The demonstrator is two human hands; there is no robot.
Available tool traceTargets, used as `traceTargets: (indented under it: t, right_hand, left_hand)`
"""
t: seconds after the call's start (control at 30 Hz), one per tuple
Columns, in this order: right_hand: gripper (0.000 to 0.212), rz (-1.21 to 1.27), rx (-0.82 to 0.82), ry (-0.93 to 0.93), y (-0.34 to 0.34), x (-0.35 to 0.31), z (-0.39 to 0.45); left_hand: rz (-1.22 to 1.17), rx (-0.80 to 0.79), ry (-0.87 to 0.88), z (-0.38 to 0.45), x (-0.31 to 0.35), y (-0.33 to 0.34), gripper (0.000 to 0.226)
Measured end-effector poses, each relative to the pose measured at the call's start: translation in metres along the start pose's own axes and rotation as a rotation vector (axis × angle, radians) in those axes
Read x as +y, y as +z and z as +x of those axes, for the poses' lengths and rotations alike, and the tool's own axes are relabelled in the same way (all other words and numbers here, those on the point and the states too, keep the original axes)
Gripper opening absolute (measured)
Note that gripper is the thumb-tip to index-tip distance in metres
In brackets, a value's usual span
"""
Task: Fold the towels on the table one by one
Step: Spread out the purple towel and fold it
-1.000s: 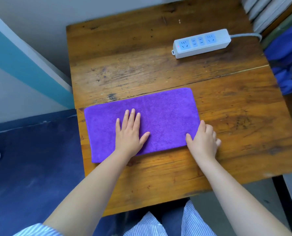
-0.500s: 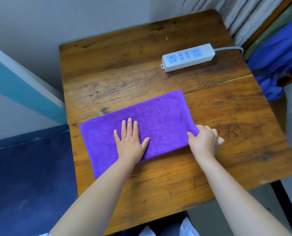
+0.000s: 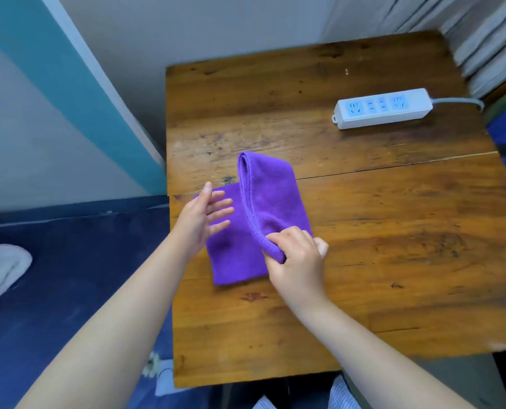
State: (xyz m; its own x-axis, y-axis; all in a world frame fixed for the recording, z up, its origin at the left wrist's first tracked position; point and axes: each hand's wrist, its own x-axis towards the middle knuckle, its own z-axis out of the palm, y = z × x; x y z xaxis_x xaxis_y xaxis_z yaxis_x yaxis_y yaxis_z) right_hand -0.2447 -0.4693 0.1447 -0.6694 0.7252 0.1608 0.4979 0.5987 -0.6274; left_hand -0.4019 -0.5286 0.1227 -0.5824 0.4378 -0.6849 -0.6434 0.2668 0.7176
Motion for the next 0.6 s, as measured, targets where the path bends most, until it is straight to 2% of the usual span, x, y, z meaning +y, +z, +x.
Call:
traceTargets:
  t: [0.1,0.2,0.37,0.47,0.6]
  right_hand:
    - [0.014,0.05,-0.101,-0.038,0.021,-0.011,-0.016]
    - [0.015,0.045,-0.167,-0.073,0.034,-0.015,-0.027]
    - [0.024,0.081,-0.218,-0.153,0.042,-0.015,-0.034]
    - [0.029,0.111,-0.323,-0.272,0.046,-0.011,-0.038]
    - [0.037,0.132,-0.468,-0.293,0.047,-0.001,-0.044]
  left_hand:
    - [0.053,-0.068,-0.024,-0.004,0.0,-0.017,0.029]
    - [0.188,-0.052,0.058,-0.006,-0.002,-0.02,0.008]
    - [0.204,0.031,0.17,0.001,0.0,-0.023,0.014]
    - [0.253,0.049,0.171,0.004,-0.001,-0.03,0.016]
    - [0.347,0.16,0.113,0.012,-0.008,-0.04,0.021]
